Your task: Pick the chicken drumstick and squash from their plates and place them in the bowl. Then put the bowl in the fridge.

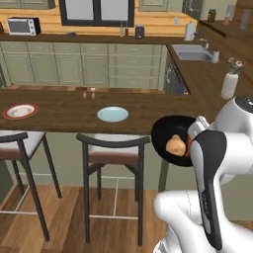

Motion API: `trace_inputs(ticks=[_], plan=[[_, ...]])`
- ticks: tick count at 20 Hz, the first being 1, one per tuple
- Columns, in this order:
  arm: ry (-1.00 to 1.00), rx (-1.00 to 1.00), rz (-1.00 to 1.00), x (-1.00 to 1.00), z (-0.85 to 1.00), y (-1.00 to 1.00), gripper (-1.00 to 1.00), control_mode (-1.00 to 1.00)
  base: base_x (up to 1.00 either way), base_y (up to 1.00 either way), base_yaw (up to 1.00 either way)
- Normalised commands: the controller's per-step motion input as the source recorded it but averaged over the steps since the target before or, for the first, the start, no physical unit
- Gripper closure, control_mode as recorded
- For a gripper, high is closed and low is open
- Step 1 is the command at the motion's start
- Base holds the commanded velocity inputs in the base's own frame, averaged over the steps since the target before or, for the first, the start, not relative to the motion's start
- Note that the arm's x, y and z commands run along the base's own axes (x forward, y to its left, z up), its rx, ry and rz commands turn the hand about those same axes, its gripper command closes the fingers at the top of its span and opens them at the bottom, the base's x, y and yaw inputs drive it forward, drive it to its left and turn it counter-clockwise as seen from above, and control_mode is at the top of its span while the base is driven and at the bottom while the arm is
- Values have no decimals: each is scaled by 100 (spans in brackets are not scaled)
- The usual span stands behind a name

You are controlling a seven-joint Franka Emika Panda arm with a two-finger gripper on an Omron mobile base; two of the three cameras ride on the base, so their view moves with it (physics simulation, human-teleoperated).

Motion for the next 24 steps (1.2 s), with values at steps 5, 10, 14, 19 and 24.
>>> trace_inputs(ticks=[5, 10, 14, 19, 24], plan=[[0, 0, 0, 0, 0, 0, 100, 100, 0, 100, 0], [0, 0, 0, 0, 0, 0, 100, 100, 0, 100, 0], [0, 0, 0, 0, 0, 0, 100, 100, 0, 100, 0], [0, 0, 0, 0, 0, 0, 100, 100, 0, 100, 0], [0, 0, 0, 0, 0, 0, 100, 100, 0, 100, 0]])
